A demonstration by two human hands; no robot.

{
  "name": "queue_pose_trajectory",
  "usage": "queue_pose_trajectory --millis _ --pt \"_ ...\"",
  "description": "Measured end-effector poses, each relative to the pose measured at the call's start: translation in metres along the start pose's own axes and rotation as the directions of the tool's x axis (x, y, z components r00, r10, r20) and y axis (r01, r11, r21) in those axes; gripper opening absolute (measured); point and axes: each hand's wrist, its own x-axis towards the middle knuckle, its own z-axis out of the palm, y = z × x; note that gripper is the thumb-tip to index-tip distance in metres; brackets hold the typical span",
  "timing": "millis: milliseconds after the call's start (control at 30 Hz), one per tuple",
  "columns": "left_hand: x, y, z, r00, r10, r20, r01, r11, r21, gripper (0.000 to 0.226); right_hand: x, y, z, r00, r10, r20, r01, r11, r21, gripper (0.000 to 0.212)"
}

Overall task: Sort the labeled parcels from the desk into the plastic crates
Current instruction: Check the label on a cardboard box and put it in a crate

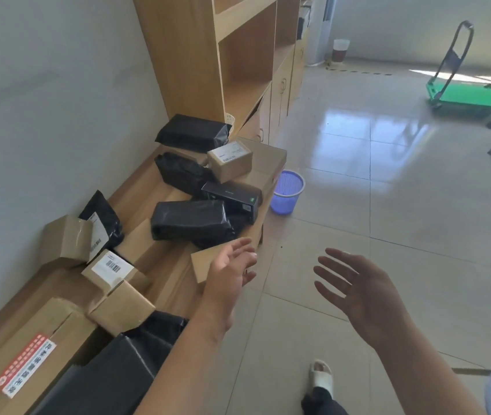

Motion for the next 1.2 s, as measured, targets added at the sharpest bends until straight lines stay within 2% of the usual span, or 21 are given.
queue_pose_trajectory --millis 100,233,333,467,567,633,700,800,867,933,1033,1200 --pt "0.047 0.017 0.017 0.997 0.028 -0.068 -0.027 1.000 0.015 0.024 0.054 -0.026 0.005 0.999 0.025 0.032 -0.025 1.000 -0.001 0.033" --pt "0.119 0.041 0.041 0.983 0.079 -0.164 -0.057 0.989 0.136 0.024 0.132 -0.075 0.015 0.993 0.052 0.104 -0.050 0.999 -0.018 0.034" --pt "0.168 0.064 0.061 0.974 0.083 -0.211 -0.027 0.966 0.256 0.025 0.182 -0.115 0.022 0.985 0.075 0.158 -0.068 0.997 -0.048 0.030" --pt "0.223 0.095 0.080 0.968 0.072 -0.240 0.038 0.905 0.425 0.038 0.238 -0.151 0.030 0.967 0.144 0.210 -0.125 0.987 -0.102 0.033" --pt "0.255 0.117 0.087 0.967 0.053 -0.248 0.097 0.827 0.554 0.055 0.274 -0.166 0.038 0.958 0.196 0.209 -0.172 0.977 -0.126 0.026" --pt "0.277 0.126 0.086 0.969 0.050 -0.242 0.123 0.752 0.648 0.065 0.292 -0.171 0.046 0.945 0.241 0.219 -0.212 0.966 -0.150 0.022" --pt "0.303 0.135 0.082 0.970 0.053 -0.237 0.151 0.633 0.760 0.075 0.310 -0.174 0.055 0.933 0.272 0.233 -0.235 0.956 -0.175 0.022" --pt "0.346 0.146 0.075 0.978 0.047 -0.203 0.171 0.376 0.911 0.089 0.338 -0.181 0.072 0.927 0.292 0.235 -0.243 0.946 -0.215 0.021" --pt "0.375 0.153 0.074 0.990 0.030 -0.141 0.132 0.207 0.969 0.096 0.356 -0.186 0.083 0.927 0.295 0.232 -0.239 0.941 -0.241 0.021" --pt "0.402 0.157 0.074 0.997 -0.007 -0.080 0.081 0.086 0.993 0.102 0.376 -0.194 0.095 0.931 0.286 0.227 -0.222 0.937 -0.270 0.024" --pt "0.440 0.154 0.071 0.995 -0.092 -0.037 0.037 -0.001 0.999 0.109 0.405 -0.213 0.114 0.938 0.254 0.237 -0.174 0.934 -0.313 0.030" --pt "0.472 0.146 0.070 0.989 -0.143 0.044 -0.053 -0.061 0.997 0.107 0.447 -0.241 0.151 0.951 0.194 0.239 -0.110 0.939 -0.326 0.028"
